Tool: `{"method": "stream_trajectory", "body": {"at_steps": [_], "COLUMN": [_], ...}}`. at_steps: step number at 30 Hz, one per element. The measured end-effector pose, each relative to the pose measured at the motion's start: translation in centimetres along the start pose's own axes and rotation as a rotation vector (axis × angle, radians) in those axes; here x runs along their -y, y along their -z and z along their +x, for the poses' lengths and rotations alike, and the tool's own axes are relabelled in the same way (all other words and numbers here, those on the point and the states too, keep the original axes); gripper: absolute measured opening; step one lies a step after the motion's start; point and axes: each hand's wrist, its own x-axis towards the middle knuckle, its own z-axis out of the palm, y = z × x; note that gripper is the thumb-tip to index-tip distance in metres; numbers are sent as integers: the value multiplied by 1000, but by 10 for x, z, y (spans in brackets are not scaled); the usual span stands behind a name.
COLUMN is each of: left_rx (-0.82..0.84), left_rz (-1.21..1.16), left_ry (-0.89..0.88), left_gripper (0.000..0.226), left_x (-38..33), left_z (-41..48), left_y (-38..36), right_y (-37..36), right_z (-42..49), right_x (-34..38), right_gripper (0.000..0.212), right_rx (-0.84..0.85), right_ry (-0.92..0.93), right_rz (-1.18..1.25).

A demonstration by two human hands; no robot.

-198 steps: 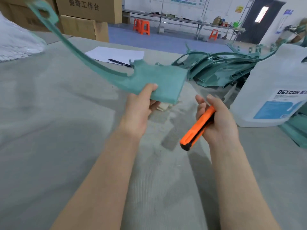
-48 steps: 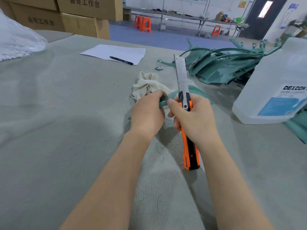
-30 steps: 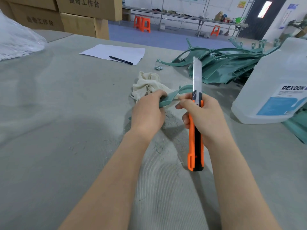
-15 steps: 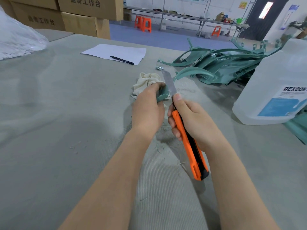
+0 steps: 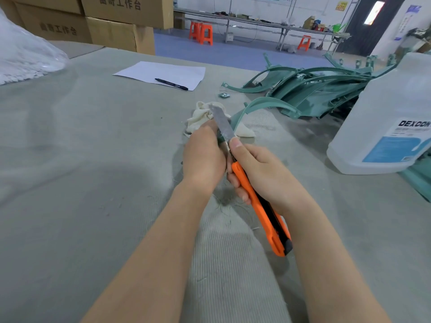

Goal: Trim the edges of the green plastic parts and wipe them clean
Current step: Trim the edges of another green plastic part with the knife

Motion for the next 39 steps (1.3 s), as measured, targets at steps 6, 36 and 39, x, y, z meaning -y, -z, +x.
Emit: {"method": "stream_trajectory", "body": {"at_steps": [6, 36, 39], "left_rx": [-25, 17, 62], "left_rz": [129, 85, 98], "left_ry": [-103, -169, -193], "left_gripper": [50, 55, 57], "left_x": [3, 3, 4], "left_z": [4, 5, 6], "left_y": [-3, 1, 2], "right_y": [8, 22, 26], "right_z": [1, 3, 2], "right_x": [2, -2, -3], "right_gripper": [46, 48, 48], "right_rx": [-116, -282, -308], "right_ry": [5, -12, -38], "right_rz": [75, 53, 45]}}
